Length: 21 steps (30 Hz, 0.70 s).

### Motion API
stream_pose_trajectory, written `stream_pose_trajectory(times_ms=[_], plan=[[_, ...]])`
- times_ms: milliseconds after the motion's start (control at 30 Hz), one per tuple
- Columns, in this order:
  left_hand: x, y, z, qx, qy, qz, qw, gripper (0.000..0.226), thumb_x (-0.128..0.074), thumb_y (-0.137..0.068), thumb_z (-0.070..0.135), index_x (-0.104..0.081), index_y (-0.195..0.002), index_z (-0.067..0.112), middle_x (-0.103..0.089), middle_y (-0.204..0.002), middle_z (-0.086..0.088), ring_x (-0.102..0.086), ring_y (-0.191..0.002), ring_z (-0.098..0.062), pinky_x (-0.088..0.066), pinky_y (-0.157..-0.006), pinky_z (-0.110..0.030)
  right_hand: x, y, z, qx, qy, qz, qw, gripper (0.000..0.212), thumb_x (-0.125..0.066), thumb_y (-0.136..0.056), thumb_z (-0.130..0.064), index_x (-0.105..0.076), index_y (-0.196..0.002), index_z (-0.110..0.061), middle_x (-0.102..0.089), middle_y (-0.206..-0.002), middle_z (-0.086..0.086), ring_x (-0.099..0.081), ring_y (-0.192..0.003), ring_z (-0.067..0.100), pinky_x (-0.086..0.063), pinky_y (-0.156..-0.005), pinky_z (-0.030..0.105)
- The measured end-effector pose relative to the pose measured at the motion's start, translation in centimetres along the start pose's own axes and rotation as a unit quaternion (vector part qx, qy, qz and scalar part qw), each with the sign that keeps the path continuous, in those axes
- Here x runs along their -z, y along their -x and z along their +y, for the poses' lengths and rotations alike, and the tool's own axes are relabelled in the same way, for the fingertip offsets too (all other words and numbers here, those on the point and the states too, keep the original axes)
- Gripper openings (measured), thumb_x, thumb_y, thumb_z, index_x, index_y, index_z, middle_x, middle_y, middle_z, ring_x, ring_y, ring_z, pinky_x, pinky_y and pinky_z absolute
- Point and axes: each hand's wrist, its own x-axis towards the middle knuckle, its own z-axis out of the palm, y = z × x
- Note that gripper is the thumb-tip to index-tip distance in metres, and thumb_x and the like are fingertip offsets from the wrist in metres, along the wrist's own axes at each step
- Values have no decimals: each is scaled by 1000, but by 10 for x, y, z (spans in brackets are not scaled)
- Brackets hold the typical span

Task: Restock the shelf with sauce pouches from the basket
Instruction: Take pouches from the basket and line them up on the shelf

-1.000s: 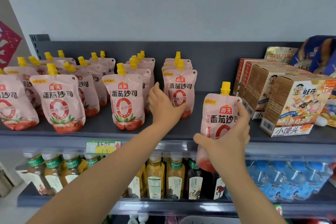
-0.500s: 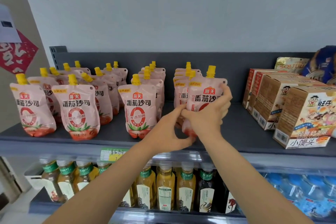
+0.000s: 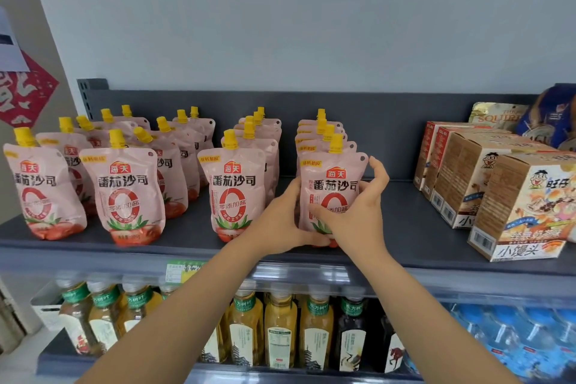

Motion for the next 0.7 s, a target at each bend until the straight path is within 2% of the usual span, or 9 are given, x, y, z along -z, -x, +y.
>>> stream_pose_trajectory(times_ms=[100,200,333,500,600,700], plan=[[-2,-4,3,-13,-19,-14,1000,106,-86,-68,22,-17,-148,28,-50,-131,21,-51,-119,5,-46,-95,-15,1,-3,1,3,15,-17,1000,109,-84,-66,-17,-7,-139,-41,-48,-133,8,-59,-109,19,-53,-74,18],[1,-8,-4,-3,-21,0,1000,105,-85,-69,20,-18,-148,29,-49,-127,24,-49,-112,14,-45,-87,-7,0,-5,4,5,27,-43,999,113,-83,-68,-14,-2,-142,-43,-48,-133,6,-59,-109,16,-50,-68,13],[1,-11,-9,17,-14,4,1000,104,-85,-68,18,-20,-148,28,-49,-127,22,-48,-108,17,-43,-84,-1,1,-5,8,0,33,-54,998,119,-84,-67,-17,3,-143,-45,-50,-130,5,-60,-108,15,-48,-66,11],[1,-15,-8,9,-20,-8,1000,112,-85,-68,15,-10,-150,29,-41,-125,32,-43,-108,21,-39,-84,1,-1,-1,8,-5,27,-40,999,119,-83,-69,-17,5,-146,-41,-41,-141,-2,-55,-117,15,-46,-69,9],[-2,-13,-6,19,-9,6,1000,117,-85,-68,10,-5,-151,25,-38,-121,33,-42,-102,26,-39,-81,3,-1,-2,10,-4,26,-50,998,120,-83,-70,-18,7,-147,-40,-40,-144,-1,-54,-119,16,-50,-75,18],[-9,-10,-7,32,-3,44,999,120,-84,-67,7,0,-151,26,-46,-122,24,-51,-102,17,-47,-83,-7,1,-2,12,-6,32,-69,997,123,-83,-69,-19,10,-146,-40,-40,-144,1,-53,-119,16,-46,-73,15]])
